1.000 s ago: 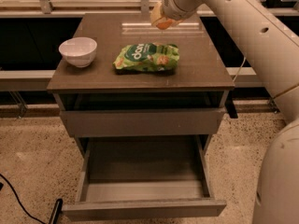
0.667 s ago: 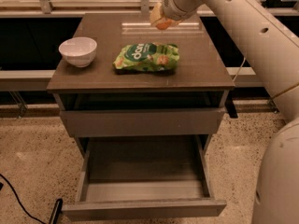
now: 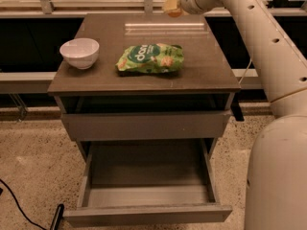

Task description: Pick orange from middle drawer and place on counter

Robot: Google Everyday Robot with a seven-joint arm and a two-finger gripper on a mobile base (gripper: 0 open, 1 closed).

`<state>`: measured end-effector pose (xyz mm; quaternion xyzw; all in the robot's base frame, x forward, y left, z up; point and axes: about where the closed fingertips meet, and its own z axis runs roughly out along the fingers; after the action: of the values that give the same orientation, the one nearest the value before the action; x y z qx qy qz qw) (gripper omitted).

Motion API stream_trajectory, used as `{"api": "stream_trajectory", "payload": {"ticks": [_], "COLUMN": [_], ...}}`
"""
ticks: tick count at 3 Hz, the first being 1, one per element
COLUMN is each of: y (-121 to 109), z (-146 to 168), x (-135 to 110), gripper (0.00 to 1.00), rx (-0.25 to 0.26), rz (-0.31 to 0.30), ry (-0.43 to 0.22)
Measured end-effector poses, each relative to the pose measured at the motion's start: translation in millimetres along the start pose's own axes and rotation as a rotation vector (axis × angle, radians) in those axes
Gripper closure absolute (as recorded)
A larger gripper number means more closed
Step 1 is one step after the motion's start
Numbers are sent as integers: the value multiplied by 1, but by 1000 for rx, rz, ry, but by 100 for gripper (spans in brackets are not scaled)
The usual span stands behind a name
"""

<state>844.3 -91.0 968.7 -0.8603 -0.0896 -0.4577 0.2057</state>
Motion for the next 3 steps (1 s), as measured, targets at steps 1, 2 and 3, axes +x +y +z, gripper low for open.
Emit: {"api": "stream_trajectory", "payload": {"ticks": [1, 2, 3], "y": [18, 33, 53], "z": [8, 17, 27], "x": [12, 9, -1], "gripper": [100, 100, 100], "rx": [36, 23, -29], "rz": [57, 90, 109], "ry": [32, 0, -37]}}
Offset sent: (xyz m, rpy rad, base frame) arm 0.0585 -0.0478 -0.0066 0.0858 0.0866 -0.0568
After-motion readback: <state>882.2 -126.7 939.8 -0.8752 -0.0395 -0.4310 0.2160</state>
